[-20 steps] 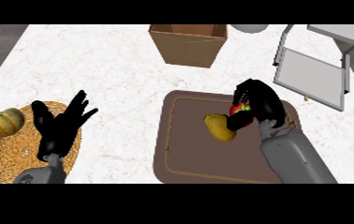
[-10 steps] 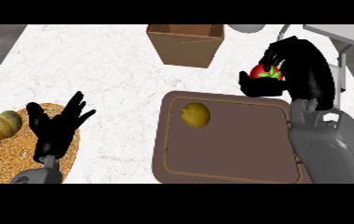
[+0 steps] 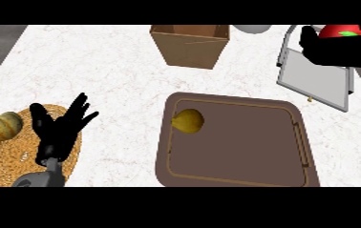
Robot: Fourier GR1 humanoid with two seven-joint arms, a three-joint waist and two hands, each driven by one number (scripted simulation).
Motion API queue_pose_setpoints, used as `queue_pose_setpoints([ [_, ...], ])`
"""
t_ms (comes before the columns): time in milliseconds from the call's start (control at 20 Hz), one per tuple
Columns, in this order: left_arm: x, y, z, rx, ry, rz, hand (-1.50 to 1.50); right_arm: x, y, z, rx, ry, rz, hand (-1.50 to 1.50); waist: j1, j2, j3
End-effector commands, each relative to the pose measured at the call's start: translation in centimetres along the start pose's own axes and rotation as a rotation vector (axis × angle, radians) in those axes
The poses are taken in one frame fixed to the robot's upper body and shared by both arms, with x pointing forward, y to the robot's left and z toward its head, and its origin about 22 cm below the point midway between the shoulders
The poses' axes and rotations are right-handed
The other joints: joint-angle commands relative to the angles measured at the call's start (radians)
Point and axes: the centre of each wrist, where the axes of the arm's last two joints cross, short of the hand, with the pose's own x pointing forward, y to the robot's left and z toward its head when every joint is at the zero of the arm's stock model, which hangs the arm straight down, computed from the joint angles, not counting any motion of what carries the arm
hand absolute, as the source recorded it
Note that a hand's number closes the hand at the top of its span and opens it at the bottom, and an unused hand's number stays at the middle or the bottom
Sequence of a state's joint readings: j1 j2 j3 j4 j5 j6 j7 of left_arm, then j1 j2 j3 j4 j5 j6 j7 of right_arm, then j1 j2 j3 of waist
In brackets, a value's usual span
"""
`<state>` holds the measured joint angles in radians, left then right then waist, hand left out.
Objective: Pick the tomato from the tray and place it in the tiered shelf
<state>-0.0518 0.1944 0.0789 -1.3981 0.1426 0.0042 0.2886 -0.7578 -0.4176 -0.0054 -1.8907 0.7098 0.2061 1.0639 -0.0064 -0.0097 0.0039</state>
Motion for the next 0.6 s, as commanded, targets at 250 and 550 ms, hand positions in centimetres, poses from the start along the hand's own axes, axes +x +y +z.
queue_pose_setpoints([
  [250,-2.4,-1.5,1.0,-0.02,0.057,-0.001,0.0,1.0,-8.7,-5.7,-0.089,0.154,0.001,1.5,0.015,0.007,-0.005],
  [550,-0.1,1.8,0.0,-0.018,0.059,0.004,0.0,-1.0,-10.5,-10.3,-0.103,0.173,0.006,1.5,0.019,0.012,-0.004],
])
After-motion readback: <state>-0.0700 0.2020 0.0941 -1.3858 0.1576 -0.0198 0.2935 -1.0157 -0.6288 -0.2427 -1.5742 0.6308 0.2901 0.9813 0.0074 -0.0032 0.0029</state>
